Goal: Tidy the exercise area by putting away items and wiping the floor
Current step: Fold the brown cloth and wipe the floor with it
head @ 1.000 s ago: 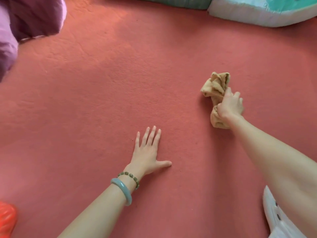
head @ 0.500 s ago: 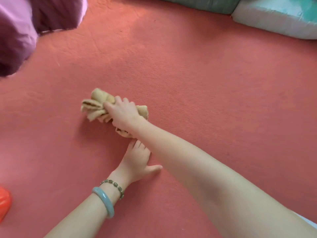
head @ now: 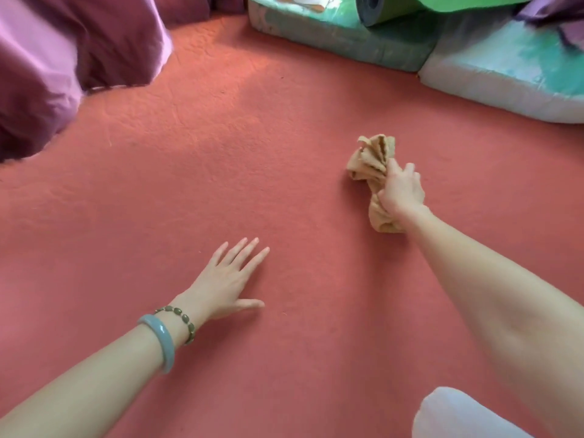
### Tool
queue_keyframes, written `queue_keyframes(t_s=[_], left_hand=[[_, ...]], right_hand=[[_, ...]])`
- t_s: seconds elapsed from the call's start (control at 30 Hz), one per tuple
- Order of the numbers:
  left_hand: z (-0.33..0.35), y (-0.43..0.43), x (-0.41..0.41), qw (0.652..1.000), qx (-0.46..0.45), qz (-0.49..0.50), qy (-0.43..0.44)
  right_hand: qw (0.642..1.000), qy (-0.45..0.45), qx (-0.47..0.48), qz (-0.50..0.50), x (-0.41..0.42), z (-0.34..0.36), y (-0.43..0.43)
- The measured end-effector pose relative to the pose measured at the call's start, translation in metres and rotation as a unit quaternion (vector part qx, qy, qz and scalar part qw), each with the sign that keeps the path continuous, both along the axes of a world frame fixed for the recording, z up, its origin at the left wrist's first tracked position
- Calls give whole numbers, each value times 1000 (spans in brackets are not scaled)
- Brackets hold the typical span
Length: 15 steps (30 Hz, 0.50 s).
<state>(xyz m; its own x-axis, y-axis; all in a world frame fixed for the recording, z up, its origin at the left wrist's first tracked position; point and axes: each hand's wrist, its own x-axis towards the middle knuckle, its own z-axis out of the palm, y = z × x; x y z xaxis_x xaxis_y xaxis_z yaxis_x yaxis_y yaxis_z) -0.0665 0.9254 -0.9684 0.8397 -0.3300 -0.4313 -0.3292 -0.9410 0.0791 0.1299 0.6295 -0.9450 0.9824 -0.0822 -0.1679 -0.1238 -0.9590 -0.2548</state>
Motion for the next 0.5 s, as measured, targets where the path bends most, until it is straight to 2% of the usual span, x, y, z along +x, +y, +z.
queue_keyframes(t_s=[0.07, 0.17, 0.27, 0.33, 0.4, 0.5], left_hand=[[-1, -16, 17, 999, 17, 26, 25], [-5, -44, 39, 996, -3, 81, 37], [-10, -69, 55, 987, -26, 147, 58], [-14, -79, 60, 982, -27, 177, 67], [-19, -83, 60, 978, -28, 199, 59], [-20, -82, 60, 974, -27, 215, 60]], right_hand=[[996, 3, -36, -84, 2, 2, -61], [978, 12, -60, -200, 4, 6, -129], [972, 4, -53, -230, 20, 5, -130], [986, -9, -46, -162, 27, 2, -98], [998, -13, -33, -49, 26, 0, -48], [992, -6, -21, 121, 7, 1, 33]])
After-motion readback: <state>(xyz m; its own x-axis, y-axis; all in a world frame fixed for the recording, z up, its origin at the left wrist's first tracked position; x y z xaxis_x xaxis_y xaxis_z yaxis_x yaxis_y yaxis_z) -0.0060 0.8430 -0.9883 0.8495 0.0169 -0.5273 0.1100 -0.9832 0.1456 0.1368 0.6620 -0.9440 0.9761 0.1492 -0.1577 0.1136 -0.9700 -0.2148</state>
